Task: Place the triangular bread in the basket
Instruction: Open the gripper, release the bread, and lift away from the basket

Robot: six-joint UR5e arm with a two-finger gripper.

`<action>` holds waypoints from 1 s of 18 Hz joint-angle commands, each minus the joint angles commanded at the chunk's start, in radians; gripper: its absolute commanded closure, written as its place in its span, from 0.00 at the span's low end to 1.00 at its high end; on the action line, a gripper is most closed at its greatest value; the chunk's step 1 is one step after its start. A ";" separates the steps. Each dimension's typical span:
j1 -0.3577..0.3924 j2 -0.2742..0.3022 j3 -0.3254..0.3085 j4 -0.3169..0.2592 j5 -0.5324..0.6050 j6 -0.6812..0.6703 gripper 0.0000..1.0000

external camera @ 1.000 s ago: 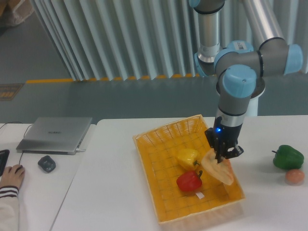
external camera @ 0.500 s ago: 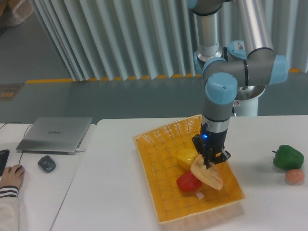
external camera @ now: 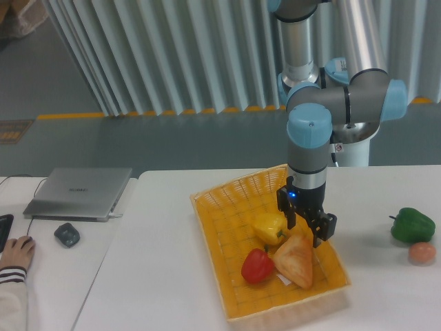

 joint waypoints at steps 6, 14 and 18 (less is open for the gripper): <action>0.048 0.014 0.002 -0.005 0.037 0.159 0.00; 0.101 0.011 0.003 -0.002 0.127 0.509 0.00; 0.175 0.008 0.003 -0.008 0.134 0.613 0.00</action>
